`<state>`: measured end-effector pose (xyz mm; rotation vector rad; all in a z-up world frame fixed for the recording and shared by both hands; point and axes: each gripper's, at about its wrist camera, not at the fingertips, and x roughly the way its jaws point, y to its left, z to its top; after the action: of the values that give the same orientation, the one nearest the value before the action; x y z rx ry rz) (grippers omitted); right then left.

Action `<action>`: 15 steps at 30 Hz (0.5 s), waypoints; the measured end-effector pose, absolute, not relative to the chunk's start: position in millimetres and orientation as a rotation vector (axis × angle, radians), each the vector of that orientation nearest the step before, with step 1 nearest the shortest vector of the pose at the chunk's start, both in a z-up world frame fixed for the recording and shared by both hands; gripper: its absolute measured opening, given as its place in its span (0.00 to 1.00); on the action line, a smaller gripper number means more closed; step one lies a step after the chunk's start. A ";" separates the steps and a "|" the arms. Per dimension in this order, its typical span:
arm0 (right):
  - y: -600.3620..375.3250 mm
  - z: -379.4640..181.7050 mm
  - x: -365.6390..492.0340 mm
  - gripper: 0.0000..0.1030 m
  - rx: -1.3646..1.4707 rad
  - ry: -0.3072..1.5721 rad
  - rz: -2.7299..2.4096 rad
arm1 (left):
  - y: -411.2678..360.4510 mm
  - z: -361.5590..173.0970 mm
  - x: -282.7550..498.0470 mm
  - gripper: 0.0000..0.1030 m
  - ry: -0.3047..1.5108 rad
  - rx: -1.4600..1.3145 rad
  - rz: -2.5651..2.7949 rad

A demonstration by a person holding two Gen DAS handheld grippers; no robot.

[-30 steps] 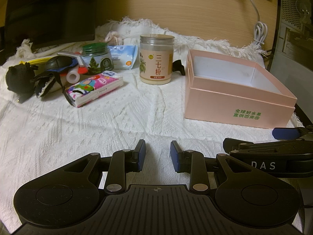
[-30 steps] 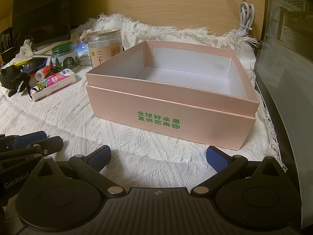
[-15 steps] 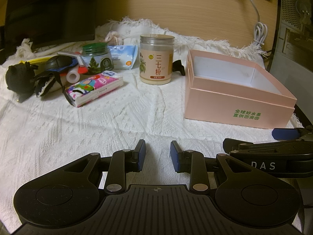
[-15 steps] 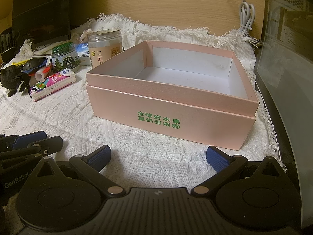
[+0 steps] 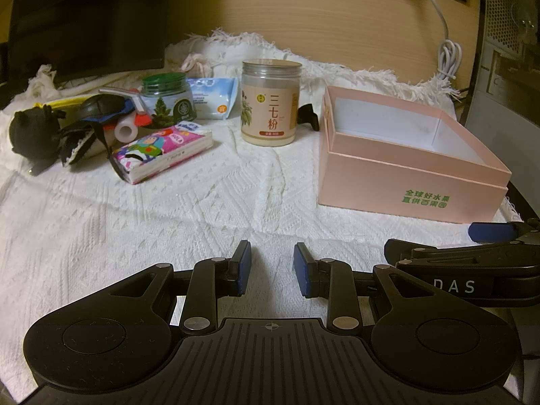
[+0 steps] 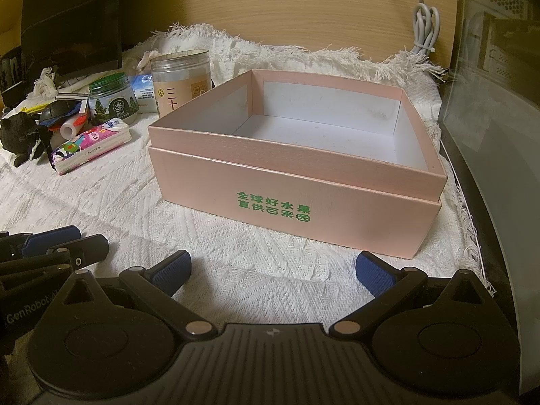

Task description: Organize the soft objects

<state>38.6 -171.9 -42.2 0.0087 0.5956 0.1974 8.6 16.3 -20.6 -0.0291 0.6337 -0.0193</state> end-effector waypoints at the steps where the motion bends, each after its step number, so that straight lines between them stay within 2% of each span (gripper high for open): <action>1: -171.9 -42.1 38.6 1.00 0.009 0.596 0.197 | 16.3 -20.9 8.7 0.31 0.634 -0.029 -0.019; 11: -172.0 -44.4 36.5 1.00 0.012 0.597 0.203 | 19.5 -24.1 10.3 0.31 0.635 -0.041 -0.023; 15: -177.7 -35.9 43.4 1.00 0.018 0.676 0.237 | 26.1 -19.2 12.3 0.31 0.666 -0.046 -0.059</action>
<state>43.4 -177.7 -35.9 0.0181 0.6757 0.2367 12.3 26.1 -19.2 -0.0455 0.6658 -0.0592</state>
